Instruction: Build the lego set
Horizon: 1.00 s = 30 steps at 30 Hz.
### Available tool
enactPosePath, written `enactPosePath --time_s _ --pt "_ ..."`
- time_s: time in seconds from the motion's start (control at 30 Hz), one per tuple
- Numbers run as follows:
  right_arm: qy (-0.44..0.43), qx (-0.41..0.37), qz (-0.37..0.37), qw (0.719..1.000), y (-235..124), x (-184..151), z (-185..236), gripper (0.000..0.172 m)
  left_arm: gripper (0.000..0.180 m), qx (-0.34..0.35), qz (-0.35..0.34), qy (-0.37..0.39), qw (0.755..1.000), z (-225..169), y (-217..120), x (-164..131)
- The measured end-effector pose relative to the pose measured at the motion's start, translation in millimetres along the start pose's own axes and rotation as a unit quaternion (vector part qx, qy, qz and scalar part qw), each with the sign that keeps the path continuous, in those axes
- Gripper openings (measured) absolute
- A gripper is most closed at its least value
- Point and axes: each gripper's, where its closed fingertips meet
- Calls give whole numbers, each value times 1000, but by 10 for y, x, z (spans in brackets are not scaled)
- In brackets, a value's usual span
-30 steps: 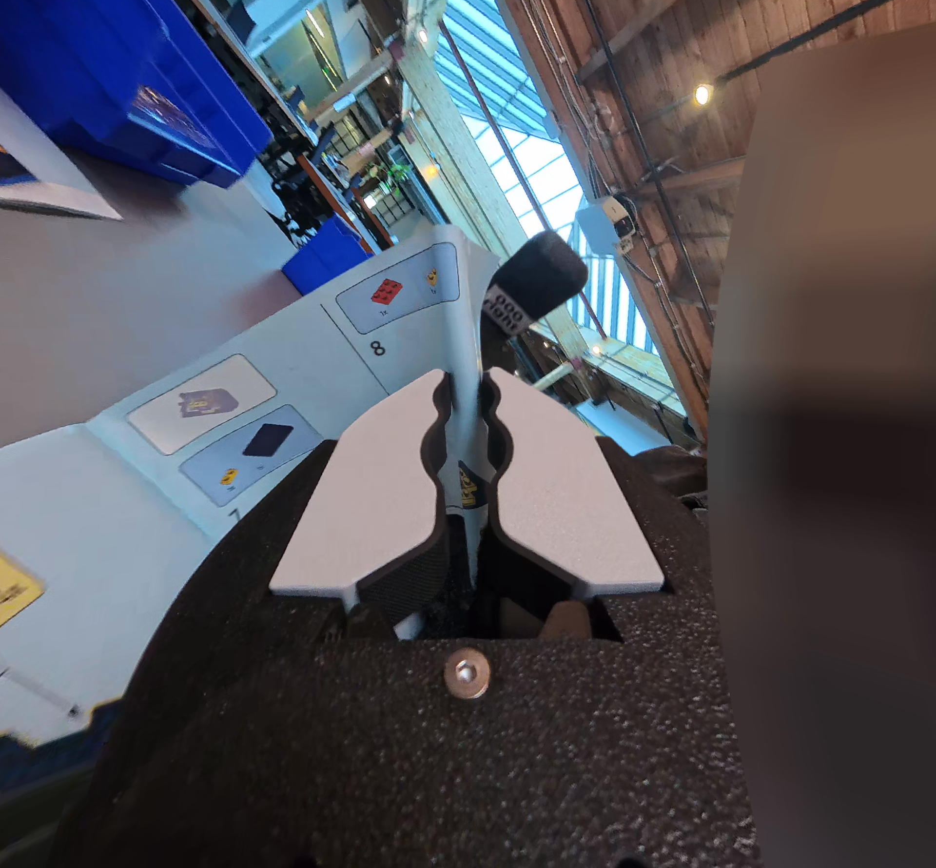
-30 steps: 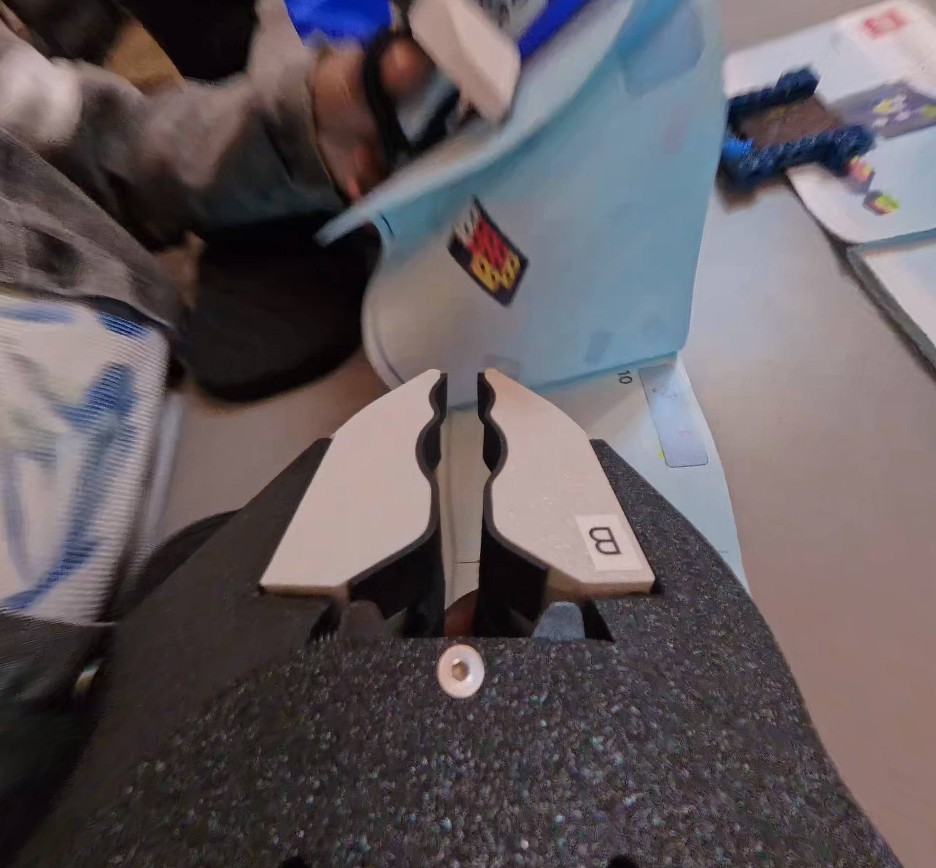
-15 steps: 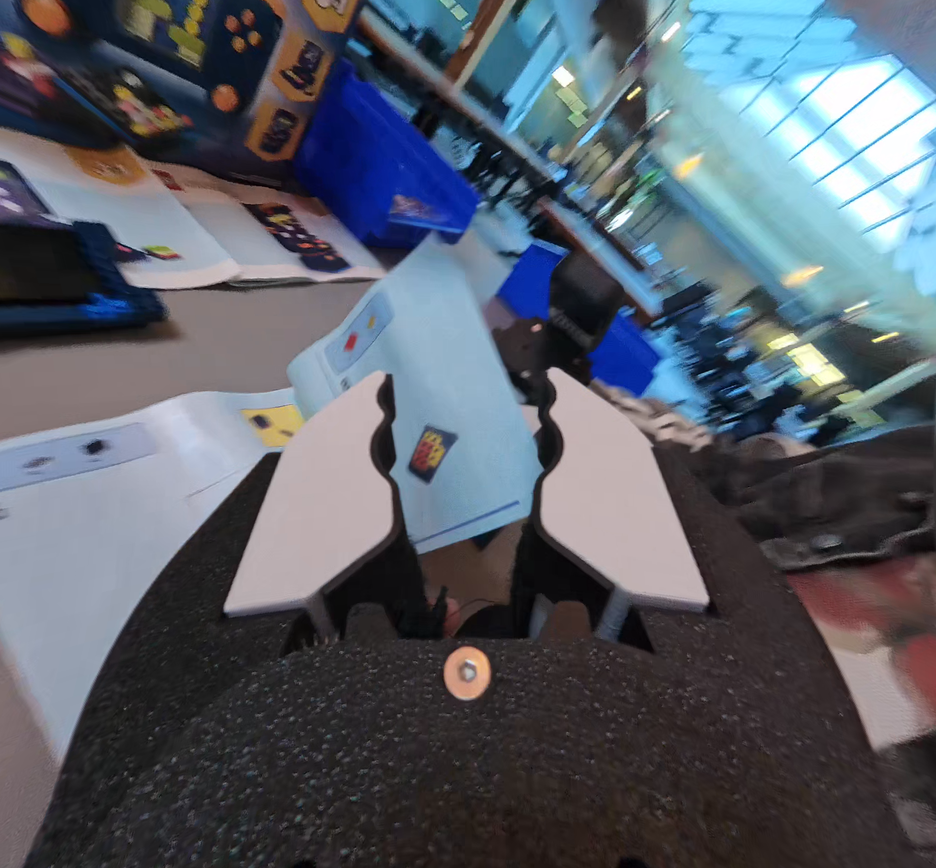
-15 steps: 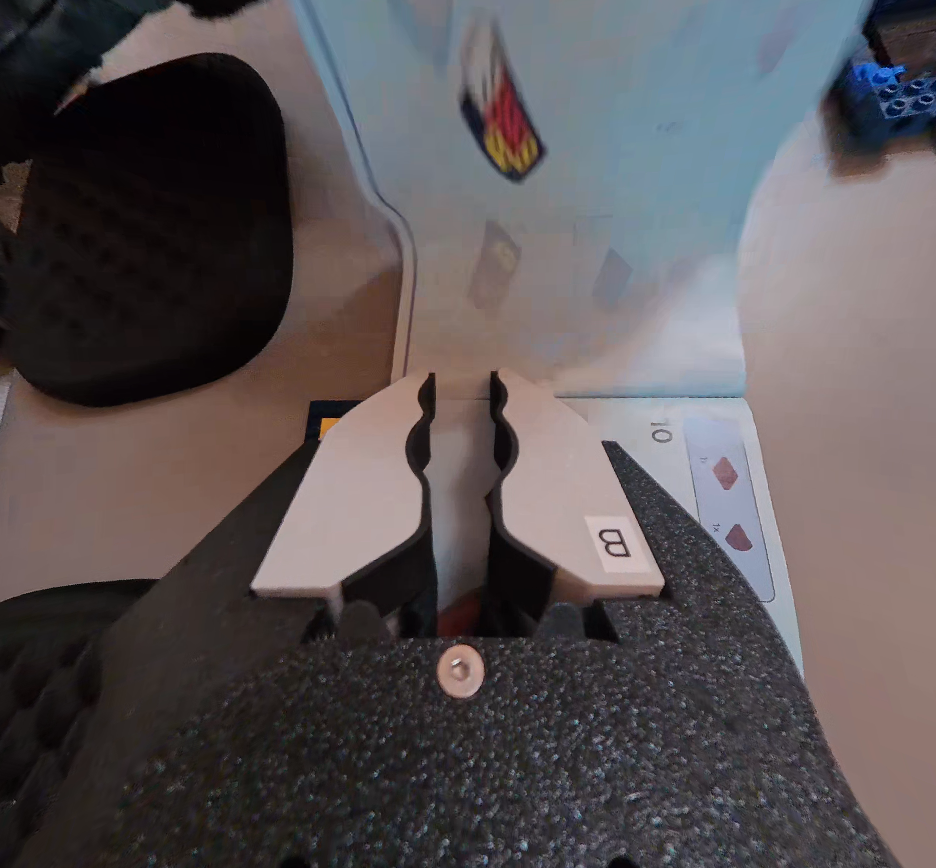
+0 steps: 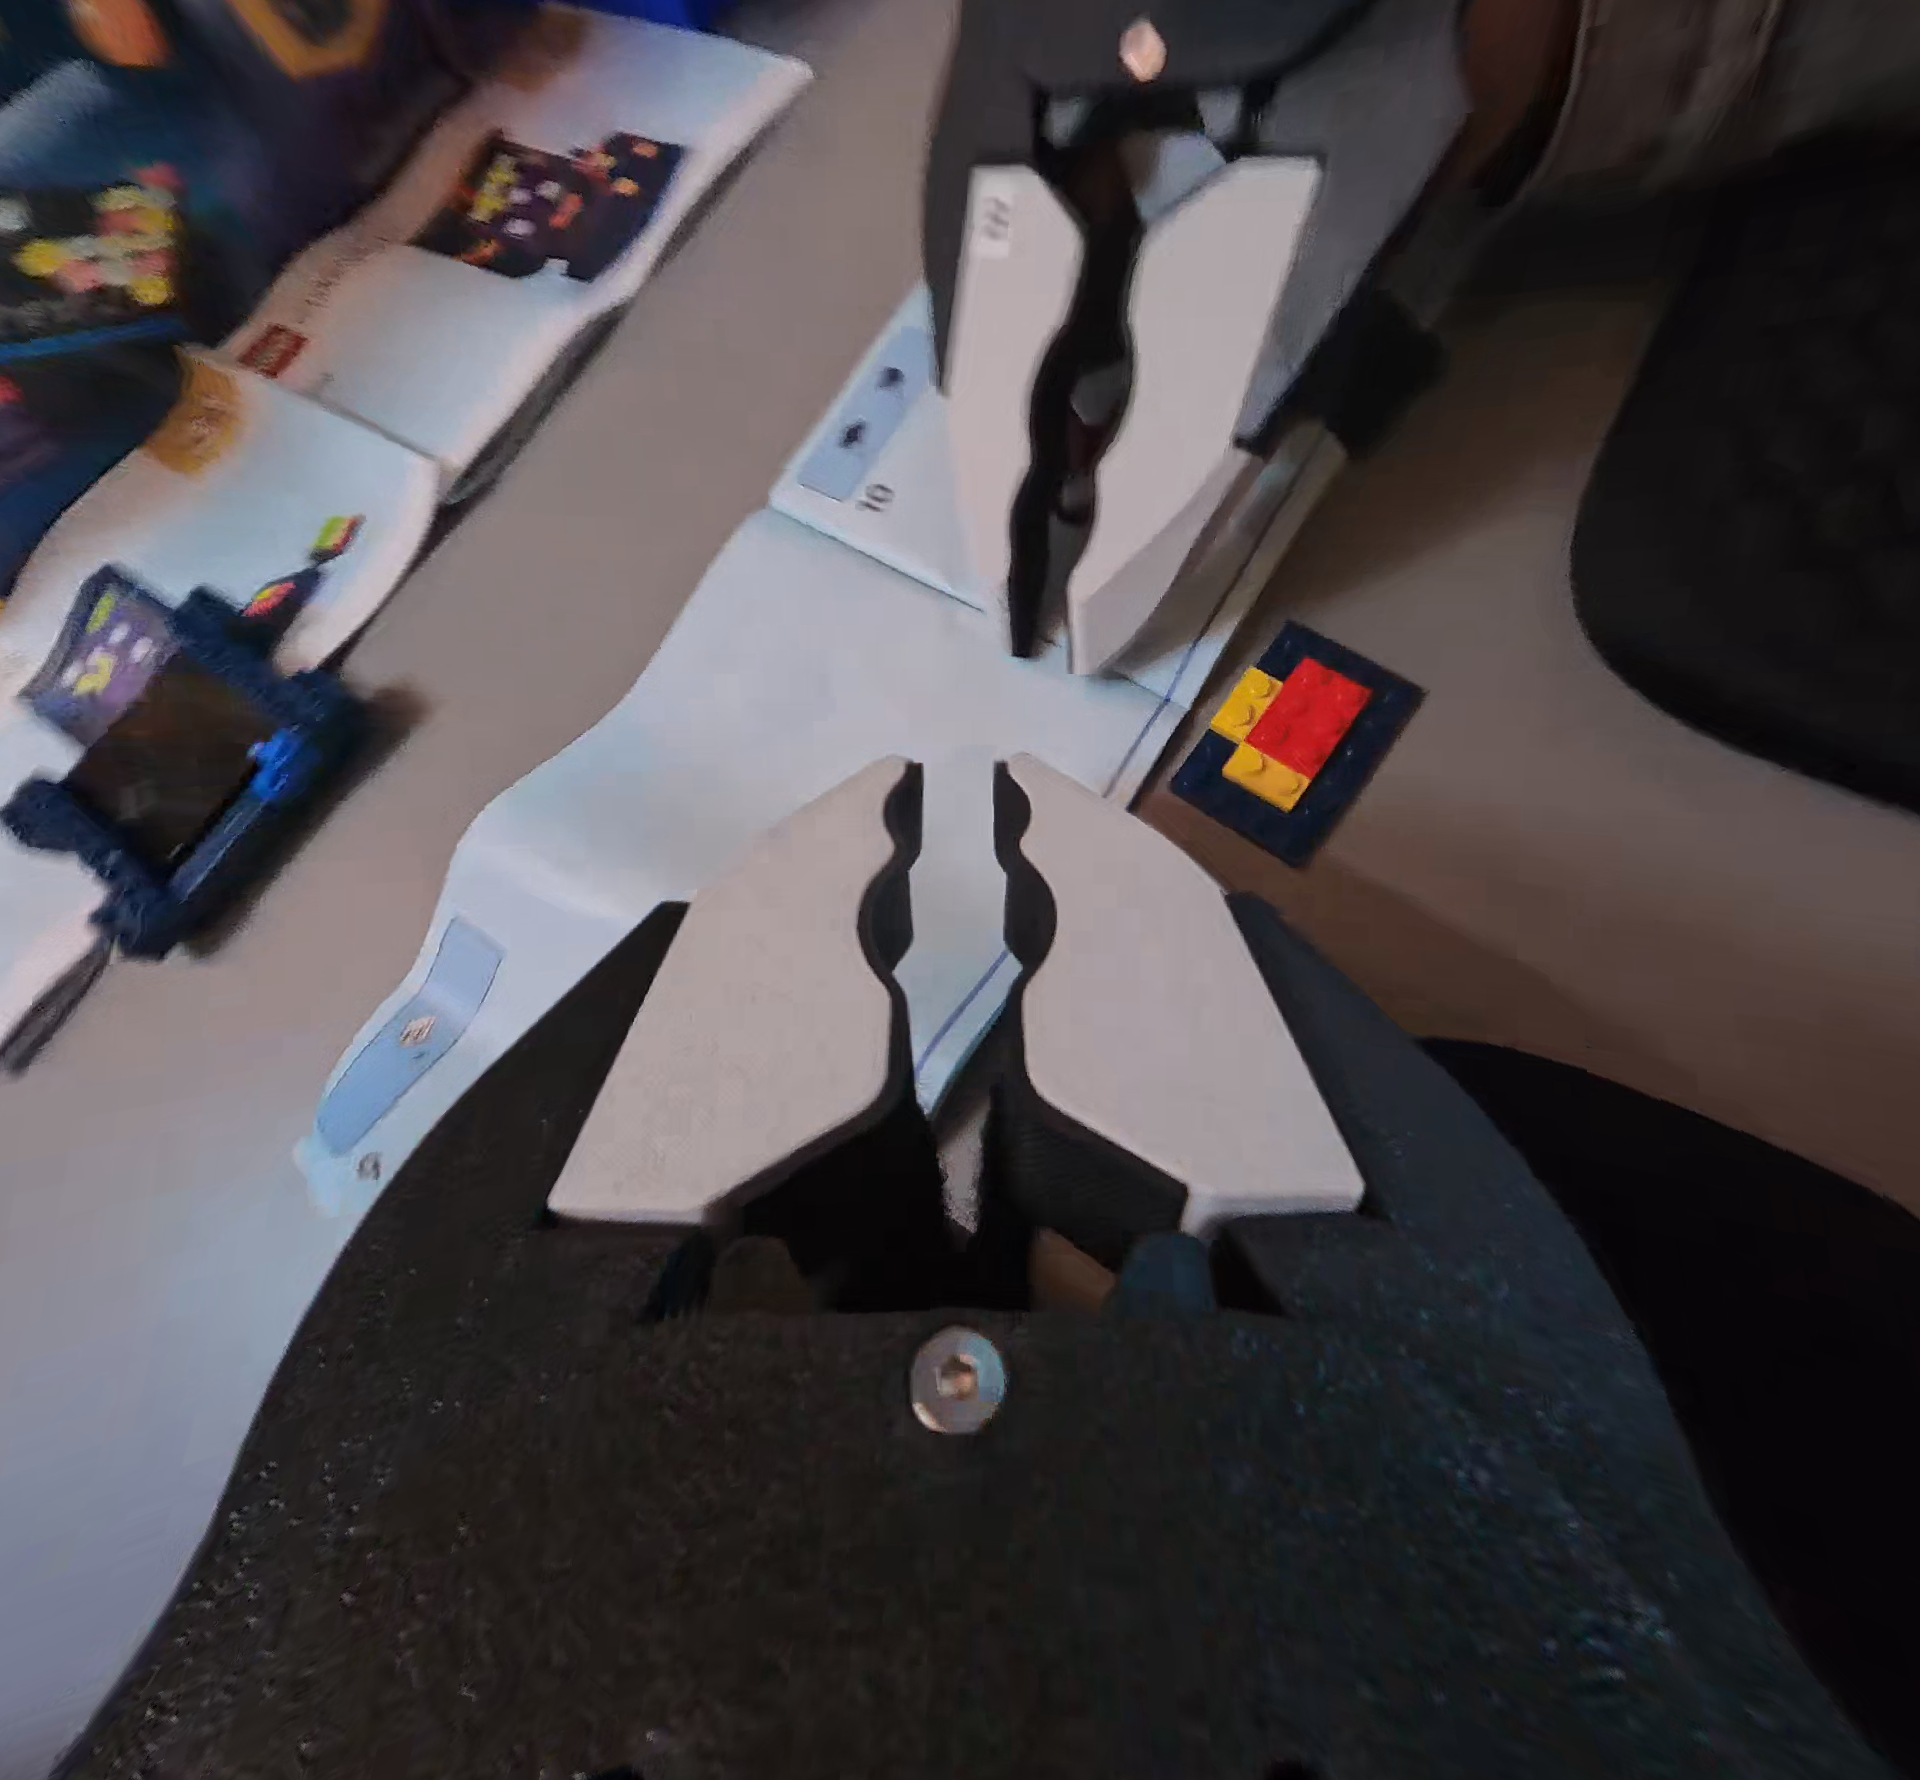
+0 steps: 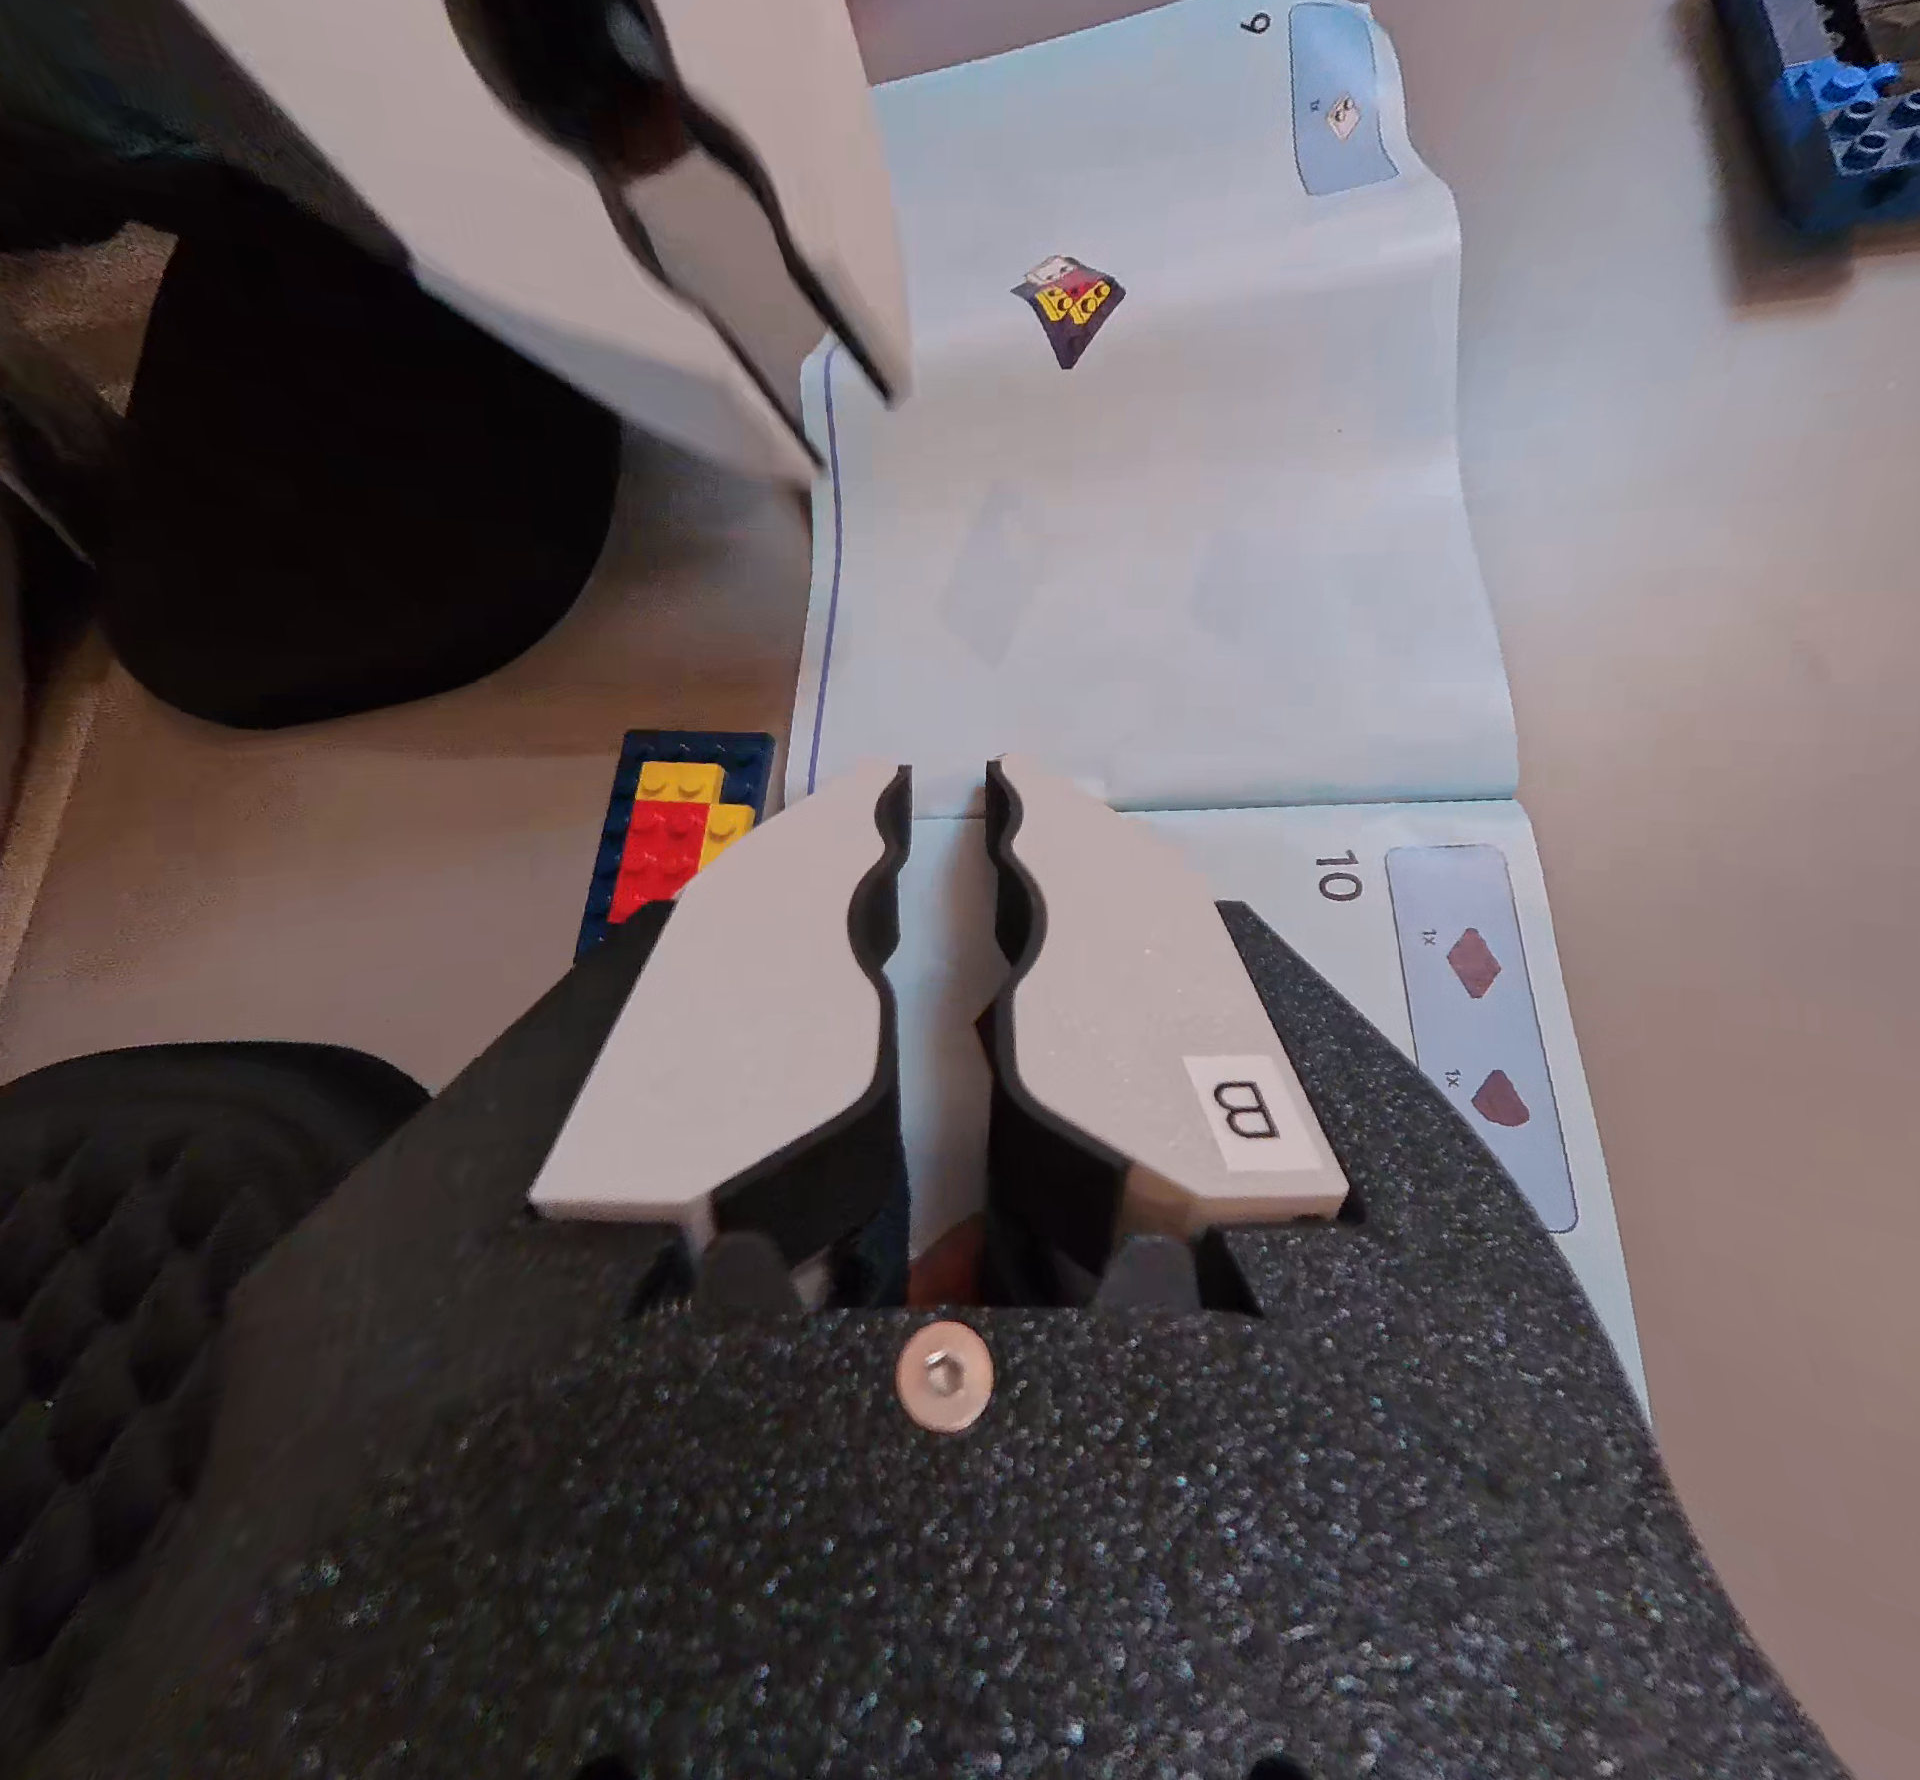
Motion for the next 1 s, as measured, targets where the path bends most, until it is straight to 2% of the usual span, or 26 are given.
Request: enactPosePath --time_s 0.1,0.17,0.23,0.43,0.57,0.67,0.73,0.8,0.87,0.93,1.0 --pt "-4 -4 1 1000 0 -3 -4 13 13 33 68 97 992 52 199 -87" --pt "-9 -5 1 1000 -3 -8 -1 13 12 46 76 116 989 97 271 -84" --pt "-14 -7 2 1000 -13 -18 -4 13 10 34 92 96 990 91 328 -166" --pt "10 16 -3 1000 -39 -19 2 13 8 14 69 12 997 198 277 -291" --pt "14 17 -32 999 -104 41 -6 17 13 58 59 -4 997 418 135 -394" --pt "7 -8 -63 998 -204 125 -51 2 12 71 65 -1 995 483 71 -436" --pt "-1 -16 -48 999 -258 109 -78 0 11 71 50 19 996 490 51 -297" --pt "2 -17 -31 999 -282 88 -105 0 10 27 6 62 998 346 84 -11" --pt "65 22 -25 997 -253 90 -71 0 8 -58 -30 91 994 51 191 209" --pt "149 72 -7 986 -189 74 -6 0 7 -138 -26 112 984 -247 353 251" --pt "173 65 36 982 -115 -69 -64 0 3 -133 9 147 980 -252 531 127"
Point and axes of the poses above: each gripper's, where its closed fingertips meet, y out along the fingers, x out of its top, z = x × y across the jaws, and after that the axes turned 2 degrees about -z, right-handed
